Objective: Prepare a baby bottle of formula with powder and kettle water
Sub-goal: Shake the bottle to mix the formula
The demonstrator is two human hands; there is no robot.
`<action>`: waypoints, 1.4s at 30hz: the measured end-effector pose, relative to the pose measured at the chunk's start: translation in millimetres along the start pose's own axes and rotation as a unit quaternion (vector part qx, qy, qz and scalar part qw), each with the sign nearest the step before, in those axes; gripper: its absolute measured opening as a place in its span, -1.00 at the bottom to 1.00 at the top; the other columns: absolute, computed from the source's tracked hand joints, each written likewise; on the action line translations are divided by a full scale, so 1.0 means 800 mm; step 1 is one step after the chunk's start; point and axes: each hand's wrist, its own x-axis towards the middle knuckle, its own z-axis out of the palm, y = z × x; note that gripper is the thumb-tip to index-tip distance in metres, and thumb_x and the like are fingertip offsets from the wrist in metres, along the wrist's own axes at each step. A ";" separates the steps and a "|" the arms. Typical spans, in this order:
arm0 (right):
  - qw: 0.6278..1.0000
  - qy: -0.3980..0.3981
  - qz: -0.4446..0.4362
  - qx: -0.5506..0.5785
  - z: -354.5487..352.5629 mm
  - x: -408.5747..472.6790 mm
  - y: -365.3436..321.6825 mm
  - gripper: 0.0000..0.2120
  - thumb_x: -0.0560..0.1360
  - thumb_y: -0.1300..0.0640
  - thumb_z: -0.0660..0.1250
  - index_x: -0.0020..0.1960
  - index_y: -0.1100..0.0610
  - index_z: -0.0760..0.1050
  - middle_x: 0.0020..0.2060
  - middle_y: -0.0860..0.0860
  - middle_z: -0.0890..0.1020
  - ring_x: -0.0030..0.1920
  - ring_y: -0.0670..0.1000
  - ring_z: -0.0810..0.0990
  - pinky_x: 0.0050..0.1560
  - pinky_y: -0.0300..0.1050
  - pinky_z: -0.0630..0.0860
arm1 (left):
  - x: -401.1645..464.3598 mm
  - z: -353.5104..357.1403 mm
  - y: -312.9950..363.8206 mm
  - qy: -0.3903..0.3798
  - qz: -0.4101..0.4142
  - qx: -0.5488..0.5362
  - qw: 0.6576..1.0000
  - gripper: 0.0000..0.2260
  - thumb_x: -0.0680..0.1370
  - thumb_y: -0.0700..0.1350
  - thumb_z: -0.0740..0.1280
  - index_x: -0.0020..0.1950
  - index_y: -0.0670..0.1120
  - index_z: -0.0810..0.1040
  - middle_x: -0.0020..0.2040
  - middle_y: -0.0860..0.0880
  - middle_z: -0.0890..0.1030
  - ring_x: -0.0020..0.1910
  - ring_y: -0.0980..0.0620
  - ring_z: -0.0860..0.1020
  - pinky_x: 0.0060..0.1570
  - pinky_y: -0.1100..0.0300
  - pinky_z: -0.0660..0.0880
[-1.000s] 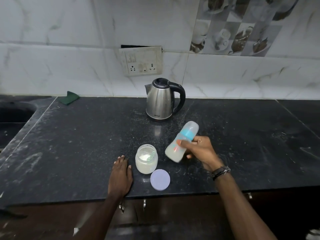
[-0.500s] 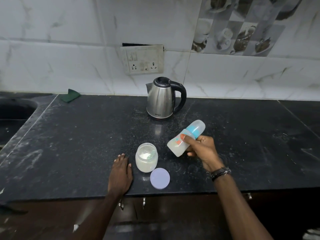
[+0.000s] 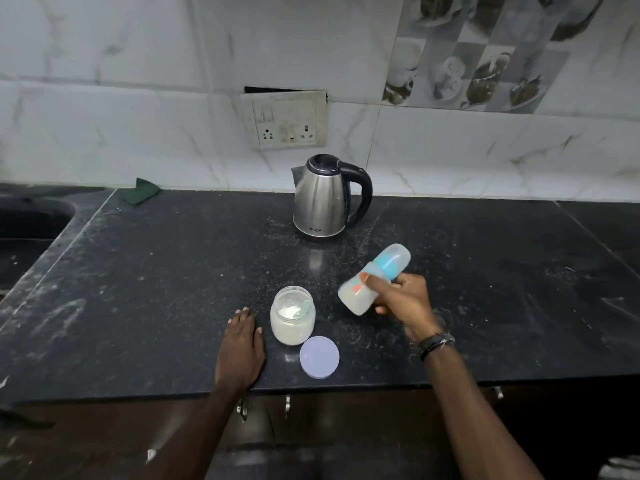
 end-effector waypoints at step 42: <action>0.994 0.047 -0.045 0.084 -0.008 0.001 -0.003 -0.75 0.43 0.08 0.52 0.02 0.20 0.62 -0.17 0.07 0.74 -0.19 -0.01 0.71 -0.41 -0.22 0.54 | 0.000 0.001 -0.003 0.006 0.007 0.000 1.000 -0.64 0.64 -0.14 0.21 0.38 -0.28 0.48 0.43 -0.26 0.45 0.46 -0.21 0.37 0.49 -0.05 0.23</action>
